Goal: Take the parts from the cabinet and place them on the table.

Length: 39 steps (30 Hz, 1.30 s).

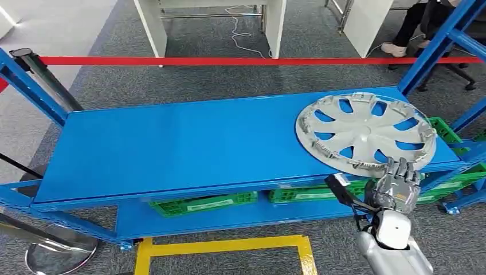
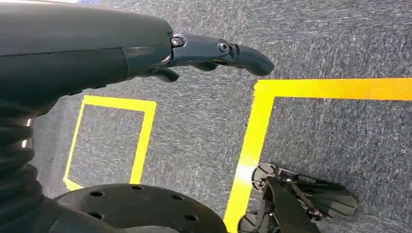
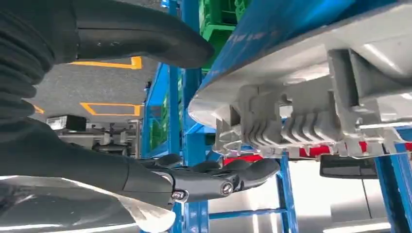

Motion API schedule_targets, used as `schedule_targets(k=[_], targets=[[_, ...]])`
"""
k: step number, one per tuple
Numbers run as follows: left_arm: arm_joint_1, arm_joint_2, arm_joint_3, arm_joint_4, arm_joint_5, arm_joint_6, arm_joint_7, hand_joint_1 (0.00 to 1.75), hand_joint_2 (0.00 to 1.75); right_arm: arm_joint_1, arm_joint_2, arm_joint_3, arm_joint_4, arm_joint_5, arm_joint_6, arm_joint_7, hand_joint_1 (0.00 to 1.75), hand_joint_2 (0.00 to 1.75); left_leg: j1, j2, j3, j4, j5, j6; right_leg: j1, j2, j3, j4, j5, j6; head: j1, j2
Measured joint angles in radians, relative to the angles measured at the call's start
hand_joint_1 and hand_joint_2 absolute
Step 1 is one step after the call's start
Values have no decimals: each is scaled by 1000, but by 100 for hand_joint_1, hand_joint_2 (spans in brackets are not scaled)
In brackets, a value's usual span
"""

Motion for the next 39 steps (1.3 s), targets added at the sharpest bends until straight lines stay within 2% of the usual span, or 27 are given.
schedule_targets(k=[6,7,8,28,39], targets=[[0,0,0,0,0,0,1,0,175,2,0,0,3,-1,4,0,0,175,0,0,0,0,0,0,0,0,0,0,0,0,0,0],[0,0,0,0,0,1,1,0,175,3,0,0,3,-1,4,-1,52,175,0,0,0,0,0,0,0,0,0,0,0,0,0,0],[0,0,0,0,0,1,1,0,175,4,0,0,3,-1,3,-1,175,175,0,0,0,0,0,0,0,0,0,0,0,0,0,0],[0,0,0,0,1,11,1,0,175,1,-19,-1,1,2,15,-20,175,175,0,0,2,0,0,0,0,0,2,0,0,0,0,0],[0,5,0,0,13,24,-18,0,175,14,-27,0,-11,4,11,-25,175,175,0,0,2,0,0,0,0,0,2,0,0,0,0,0]])
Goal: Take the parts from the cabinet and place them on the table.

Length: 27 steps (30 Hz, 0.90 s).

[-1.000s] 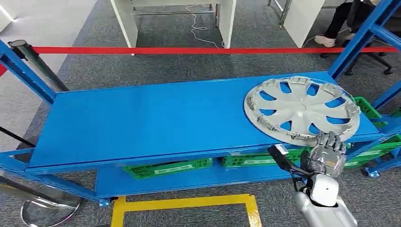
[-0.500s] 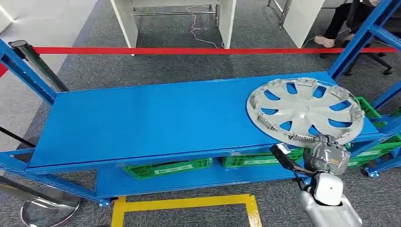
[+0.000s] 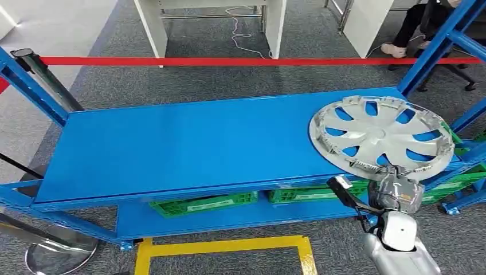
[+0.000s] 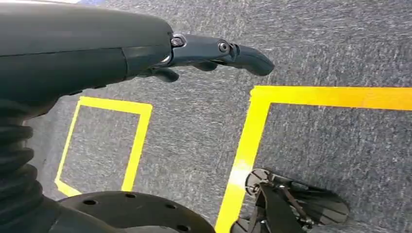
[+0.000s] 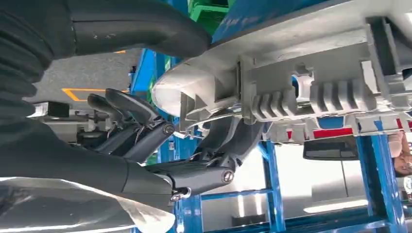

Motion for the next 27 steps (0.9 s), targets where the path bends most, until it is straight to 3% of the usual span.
schedule_targets(k=[19,20,21,27], targets=[[0,3,1,0,7,0,-6,0,175,4,-11,0,-8,-5,-2,-19,175,175,0,0,0,0,0,0,0,0,0,0,0,0,0,0],[0,3,1,0,7,0,-6,0,175,4,-11,1,-8,-5,-2,-19,24,175,0,0,0,0,0,0,0,0,0,0,0,0,0,0],[0,3,1,0,7,0,-6,0,175,3,-11,1,-8,-5,-2,-19,0,175,0,0,0,0,0,0,0,0,0,0,0,0,0,0],[0,3,1,0,9,0,-6,0,175,11,-11,3,-6,-13,-5,-19,0,175,0,0,-1,0,0,0,0,0,0,0,0,0,0,0]])
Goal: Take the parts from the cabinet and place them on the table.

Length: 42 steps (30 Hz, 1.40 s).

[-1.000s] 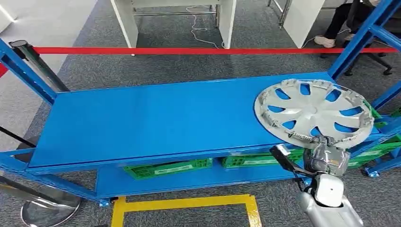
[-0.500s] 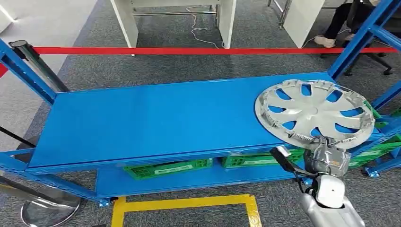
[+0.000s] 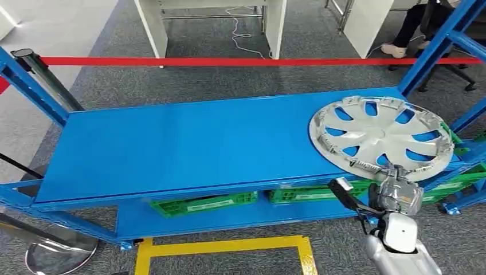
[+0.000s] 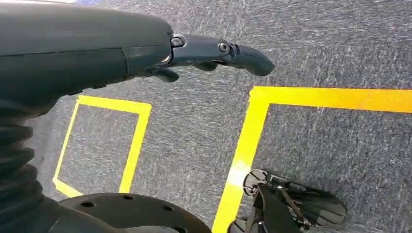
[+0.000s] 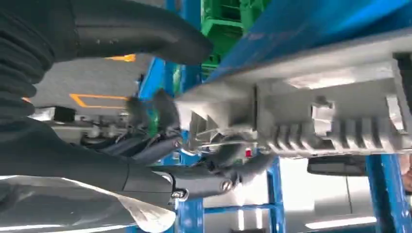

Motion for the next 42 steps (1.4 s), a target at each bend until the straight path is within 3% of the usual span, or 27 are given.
schedule_targets(k=[6,7,24,35,42], targets=[[0,0,0,0,0,0,1,0,175,6,0,0,0,-1,0,0,0,175,0,0,0,0,0,0,0,0,-1,0,0,0,0,0],[-1,0,0,0,0,0,1,0,175,6,0,0,0,-1,0,0,0,0,0,0,0,0,0,0,0,0,-1,0,0,0,0,0],[-1,0,0,0,-4,0,5,0,175,8,0,0,9,-4,0,1,0,0,0,0,0,0,0,0,0,0,-1,0,0,0,0,0],[-1,-3,0,0,-2,-1,7,0,175,7,1,14,13,-59,-3,-42,0,0,0,0,-1,0,0,0,0,0,-1,0,0,0,0,0],[0,-5,1,0,13,-1,6,0,175,17,5,44,-61,-51,-11,-40,0,0,0,0,-1,0,0,0,0,0,-1,0,0,0,0,0]])
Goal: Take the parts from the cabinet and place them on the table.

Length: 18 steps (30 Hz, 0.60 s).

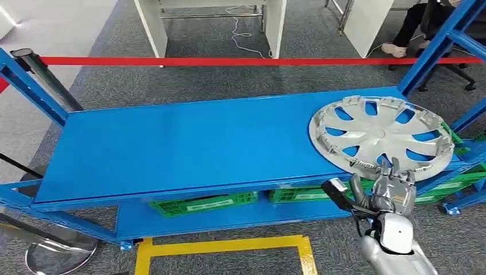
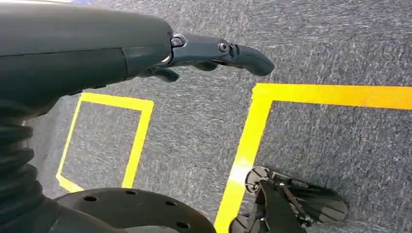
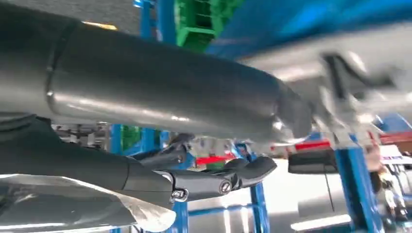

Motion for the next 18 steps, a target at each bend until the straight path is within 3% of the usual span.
schedule_targets(k=[9,18], targets=[[0,-5,2,0,8,0,0,0,175,25,0,61,-149,18,-8,-4,0,0,0,0,0,0,0,0,0,0,0,0,0,0,0,0],[0,-7,3,0,8,-1,-2,0,175,9,0,110,-175,8,-1,-16,0,0,0,0,0,0,0,0,0,0,0,0,0,0,0,0]])
